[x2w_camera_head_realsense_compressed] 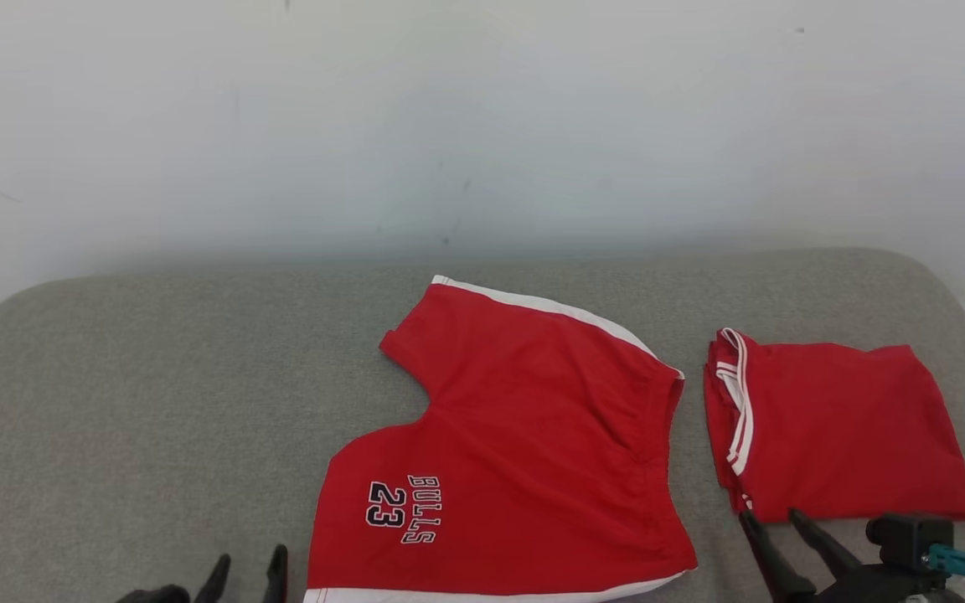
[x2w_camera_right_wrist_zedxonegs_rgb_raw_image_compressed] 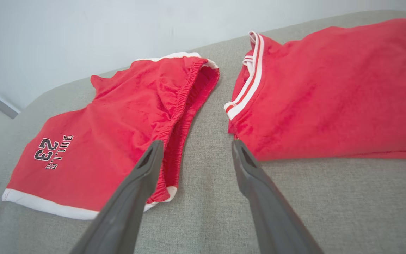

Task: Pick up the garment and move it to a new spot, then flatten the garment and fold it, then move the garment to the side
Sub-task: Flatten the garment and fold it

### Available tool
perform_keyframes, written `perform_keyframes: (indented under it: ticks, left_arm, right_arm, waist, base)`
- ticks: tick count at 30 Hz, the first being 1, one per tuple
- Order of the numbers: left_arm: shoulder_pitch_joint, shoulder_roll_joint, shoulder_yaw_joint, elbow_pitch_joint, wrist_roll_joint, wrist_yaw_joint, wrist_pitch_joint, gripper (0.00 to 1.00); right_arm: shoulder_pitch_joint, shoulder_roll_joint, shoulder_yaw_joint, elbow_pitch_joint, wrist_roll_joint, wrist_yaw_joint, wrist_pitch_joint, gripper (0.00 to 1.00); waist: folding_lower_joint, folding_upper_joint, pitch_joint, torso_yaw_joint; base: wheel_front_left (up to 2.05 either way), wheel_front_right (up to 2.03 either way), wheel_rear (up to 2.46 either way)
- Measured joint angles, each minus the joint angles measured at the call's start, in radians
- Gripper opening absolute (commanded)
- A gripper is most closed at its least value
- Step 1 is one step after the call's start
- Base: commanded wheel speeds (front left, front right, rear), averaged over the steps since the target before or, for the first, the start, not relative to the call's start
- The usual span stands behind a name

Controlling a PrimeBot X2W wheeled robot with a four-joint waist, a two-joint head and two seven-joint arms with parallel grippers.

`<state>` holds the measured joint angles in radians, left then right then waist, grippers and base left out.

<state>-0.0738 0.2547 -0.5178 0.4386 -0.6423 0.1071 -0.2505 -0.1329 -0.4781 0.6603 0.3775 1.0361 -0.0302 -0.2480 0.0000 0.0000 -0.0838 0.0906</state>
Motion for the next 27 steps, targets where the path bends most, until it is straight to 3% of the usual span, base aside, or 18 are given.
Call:
perform_keyframes:
  ticks: [4, 14, 20, 27]
  left_arm:
    - [0.017, 0.016, 0.063, -0.050, 0.004, 0.008, -0.001, 1.00]
    - [0.085, 0.037, 0.190, -0.166, 0.058, 0.017, -0.001, 1.00]
    - [0.093, 0.030, 0.215, -0.219, 0.088, 0.017, -0.001, 1.00]
    - [0.140, 0.037, 0.255, -0.233, 0.237, 0.017, -0.001, 1.00]
  right_arm:
    - [0.009, -0.018, -0.051, -0.055, -0.064, -0.040, 0.000, 1.00]
    - [0.076, -0.062, -0.230, -0.213, -0.173, -0.068, 0.000, 1.00]
    - [0.134, -0.070, -0.254, -0.288, -0.265, -0.086, -0.007, 1.00]
    - [0.172, -0.090, -0.280, -0.338, -0.360, -0.093, -0.007, 1.00]
  waist:
    - [0.0000, 0.0000, 0.001, -0.021]
    - [0.0000, 0.0000, 0.000, -0.081]
    - [0.0000, 0.0000, 0.000, -0.097]
    - [0.0000, 0.0000, 0.002, -0.096]
  base:
    - [0.00, 0.00, 0.00]
    - [0.00, 0.00, 0.00]
    - [0.00, 0.00, 0.00]
    - [0.00, 0.00, 0.00]
